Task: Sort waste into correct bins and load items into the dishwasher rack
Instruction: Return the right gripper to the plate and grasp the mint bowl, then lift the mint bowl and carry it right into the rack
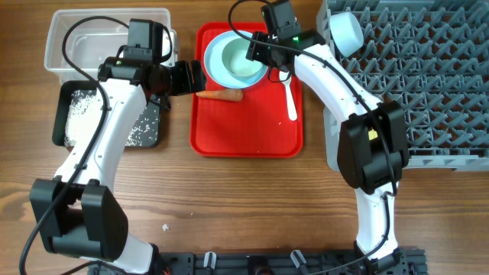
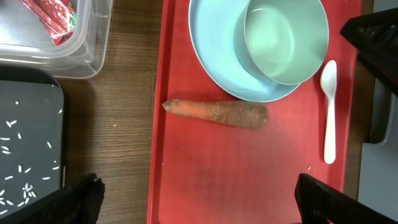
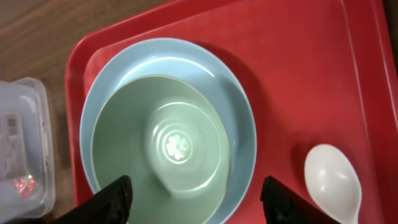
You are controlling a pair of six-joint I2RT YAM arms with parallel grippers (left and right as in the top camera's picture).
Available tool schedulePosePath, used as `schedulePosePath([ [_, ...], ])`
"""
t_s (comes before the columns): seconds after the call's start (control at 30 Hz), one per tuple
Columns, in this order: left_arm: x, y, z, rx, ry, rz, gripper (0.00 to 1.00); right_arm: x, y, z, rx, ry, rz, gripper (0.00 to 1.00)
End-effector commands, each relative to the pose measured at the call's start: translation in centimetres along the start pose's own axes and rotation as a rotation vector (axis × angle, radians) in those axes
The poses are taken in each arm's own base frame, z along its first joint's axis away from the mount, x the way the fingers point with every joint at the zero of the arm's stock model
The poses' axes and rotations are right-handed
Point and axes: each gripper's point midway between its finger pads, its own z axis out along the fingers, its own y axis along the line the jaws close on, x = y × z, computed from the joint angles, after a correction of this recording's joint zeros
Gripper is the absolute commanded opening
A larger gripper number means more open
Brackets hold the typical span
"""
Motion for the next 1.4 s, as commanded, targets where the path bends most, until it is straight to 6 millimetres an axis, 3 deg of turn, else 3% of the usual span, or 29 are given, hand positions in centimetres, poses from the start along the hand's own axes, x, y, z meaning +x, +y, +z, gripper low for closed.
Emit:
schedulePosePath([
  [0.0,-0.1,0.3,0.1,-0.005,-0.002,-0.003,1.0,1.7,-1.8,1.9,0.048,0.006,0.023,0.68],
  [0.07,-0.1,0.3,0.1,-0.005,-0.002,-0.003,1.0,2.2,-2.3,2.5,0.047,0.006,0.025,0.62],
  [0.23,-0.1,0.3,0.1,-0.005,-0.002,-0.003,1.0,3.4,-3.0,3.6,0.044,0.013,0.049,0.61],
  [0.8,-0.1,0.3,0.1,-0.005,-0.002,-0.003,1.0,2.1,-1.9,3.6,0.002,-0.041,-0.083,0.35],
  [1.0,-0.1,0.3,0.1,-0.005,-0.002,-0.003,1.0,2.1,-2.0,3.9,0.001,-0.042,-0.083,0.34],
  [1.17,-0.1,0.3,0.1,-0.005,-0.002,-0.003,1.0,3.6,-2.9,6.1,0.017,-0.004,-0.054,0.33],
  [1.37,-0.1,0.3,0.1,-0.005,-0.002,-0.003,1.0,3.2,-2.5,6.2,0.001,-0.02,-0.059,0.28],
])
